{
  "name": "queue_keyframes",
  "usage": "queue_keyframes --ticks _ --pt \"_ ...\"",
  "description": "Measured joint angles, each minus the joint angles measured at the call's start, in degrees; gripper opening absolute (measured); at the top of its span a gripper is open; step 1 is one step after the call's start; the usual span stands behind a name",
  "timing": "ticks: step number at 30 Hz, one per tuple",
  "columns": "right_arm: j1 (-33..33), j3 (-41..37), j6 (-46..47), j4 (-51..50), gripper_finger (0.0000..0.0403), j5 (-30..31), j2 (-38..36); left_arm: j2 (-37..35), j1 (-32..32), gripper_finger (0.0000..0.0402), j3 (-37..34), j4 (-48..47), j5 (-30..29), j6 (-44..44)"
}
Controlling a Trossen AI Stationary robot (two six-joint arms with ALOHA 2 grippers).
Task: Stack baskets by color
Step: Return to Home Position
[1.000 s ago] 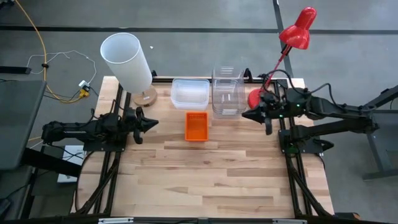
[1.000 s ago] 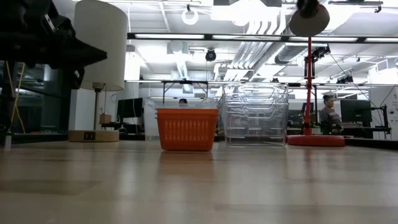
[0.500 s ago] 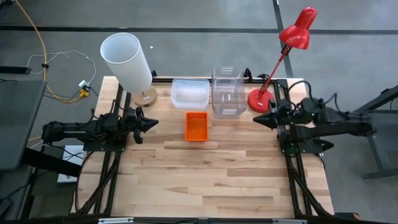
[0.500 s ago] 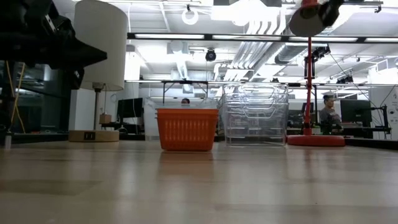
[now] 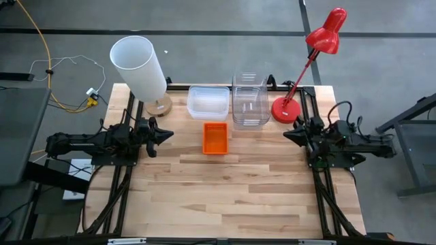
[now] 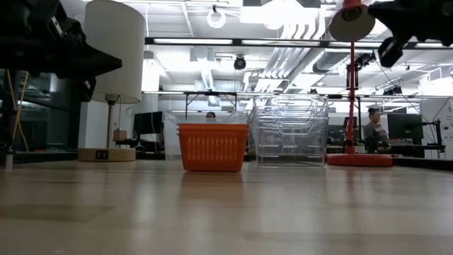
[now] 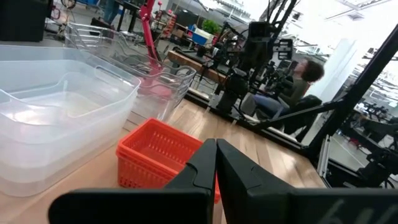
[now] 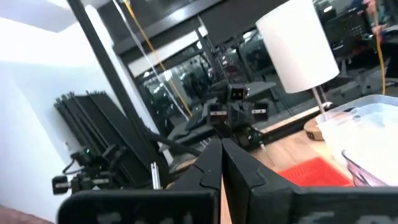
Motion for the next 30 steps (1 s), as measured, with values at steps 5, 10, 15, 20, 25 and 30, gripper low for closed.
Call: queue_keyframes --ticks 5,10,15,20,25,30 --pt "0.0 -3.8 -0.9 2.7 0.0 2.9 0.1 0.0 0.0 0.0001 0.0 0.0 0.0 0.0" --pt "0.0 -8.7 -2.5 8.0 0.0 7.4 0.0 0.0 0.0 0.0001 0.0 0.0 0.1 0.0" --pt "0.0 -9.8 -6.2 5.7 0.0 13.6 -0.2 0.0 0.0 0.0 0.0 0.0 0.1 0.0" --pt "0.0 -9.8 -10.0 4.0 0.0 14.7 -0.3 0.0 0.0 0.0 0.0 0.0 0.1 0.0" --pt "0.0 -9.8 -9.3 -0.8 0.0 12.2 0.0 0.0 0.0 0.0001 0.0 0.0 0.1 0.0" --pt "0.0 -9.8 -9.8 -0.8 0.0 11.9 0.2 0.0 0.0 0.0001 0.0 0.0 0.0 0.0"
